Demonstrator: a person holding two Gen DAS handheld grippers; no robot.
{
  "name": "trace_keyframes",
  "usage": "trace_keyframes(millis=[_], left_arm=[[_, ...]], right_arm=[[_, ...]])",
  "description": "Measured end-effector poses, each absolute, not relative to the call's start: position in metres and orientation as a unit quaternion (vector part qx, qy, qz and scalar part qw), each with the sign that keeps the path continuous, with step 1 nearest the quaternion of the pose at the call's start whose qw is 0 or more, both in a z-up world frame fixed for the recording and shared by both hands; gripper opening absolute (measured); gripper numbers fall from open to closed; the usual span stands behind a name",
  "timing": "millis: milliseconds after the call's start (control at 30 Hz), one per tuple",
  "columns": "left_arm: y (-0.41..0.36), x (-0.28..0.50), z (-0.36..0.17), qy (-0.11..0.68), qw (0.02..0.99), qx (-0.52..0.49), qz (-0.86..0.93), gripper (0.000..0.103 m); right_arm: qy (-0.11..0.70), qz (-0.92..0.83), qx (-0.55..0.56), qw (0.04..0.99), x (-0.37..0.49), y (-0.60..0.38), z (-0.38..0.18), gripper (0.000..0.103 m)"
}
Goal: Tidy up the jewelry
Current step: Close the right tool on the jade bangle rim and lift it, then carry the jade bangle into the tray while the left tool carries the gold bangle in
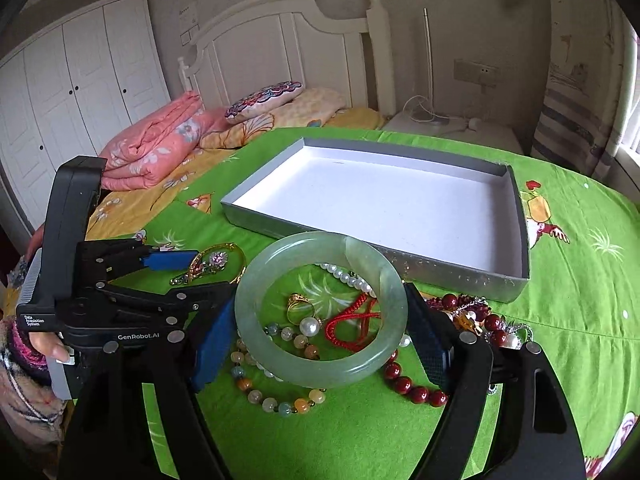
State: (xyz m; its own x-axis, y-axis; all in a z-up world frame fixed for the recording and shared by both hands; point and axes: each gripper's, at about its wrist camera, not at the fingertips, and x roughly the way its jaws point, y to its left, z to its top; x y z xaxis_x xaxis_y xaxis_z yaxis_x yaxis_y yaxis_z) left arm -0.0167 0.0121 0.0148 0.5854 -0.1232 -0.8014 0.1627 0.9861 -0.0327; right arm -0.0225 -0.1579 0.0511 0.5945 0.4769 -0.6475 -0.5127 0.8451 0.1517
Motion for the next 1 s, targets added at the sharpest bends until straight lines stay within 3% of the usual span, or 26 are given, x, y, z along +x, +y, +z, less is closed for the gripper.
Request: trace_keyframes(millis=[133,567,600,633,667,867,933,1000], left_arm=[[0.003,-0.026,0.016,0.432,0.896,0.061,-0.079,0.056],[0.009,-0.041,0.051,0.382,0.919,0.036,-0.093,0.056],[0.008,-0.037,0.053,0.381,0.919,0.036,-0.096,0.052],[0.007,-0.033,0.056,0.382,0.918,0.035,-0.104,0.036],[0.006,-0.027,0.057,0.39,0.914,0.03,-0.11,0.009],[0.006,0.006,0.073,0.386,0.916,0.005,-0.11,0.009],[0.007,0.006,0.074,0.389,0.913,-0.009,-0.121,0.016],[0.009,0.003,0.071,0.39,0.913,-0.021,-0.119,0.068]], right_arm=[[0.354,0.276,-0.012,0.893,-0.024,-0.163,0.05,0.077],[0.344,0.266,-0.003,0.901,-0.021,-0.172,0.054,0.077],[0.344,0.264,-0.003,0.901,-0.019,-0.173,0.055,0.077],[0.343,0.262,-0.003,0.902,-0.017,-0.174,0.056,0.077],[0.343,0.259,-0.003,0.903,-0.014,-0.175,0.058,0.077],[0.347,0.241,0.0,0.907,0.008,-0.182,0.062,0.077],[0.349,0.242,0.01,0.905,0.01,-0.187,0.06,0.077],[0.351,0.246,0.016,0.904,0.007,-0.19,0.057,0.077]])
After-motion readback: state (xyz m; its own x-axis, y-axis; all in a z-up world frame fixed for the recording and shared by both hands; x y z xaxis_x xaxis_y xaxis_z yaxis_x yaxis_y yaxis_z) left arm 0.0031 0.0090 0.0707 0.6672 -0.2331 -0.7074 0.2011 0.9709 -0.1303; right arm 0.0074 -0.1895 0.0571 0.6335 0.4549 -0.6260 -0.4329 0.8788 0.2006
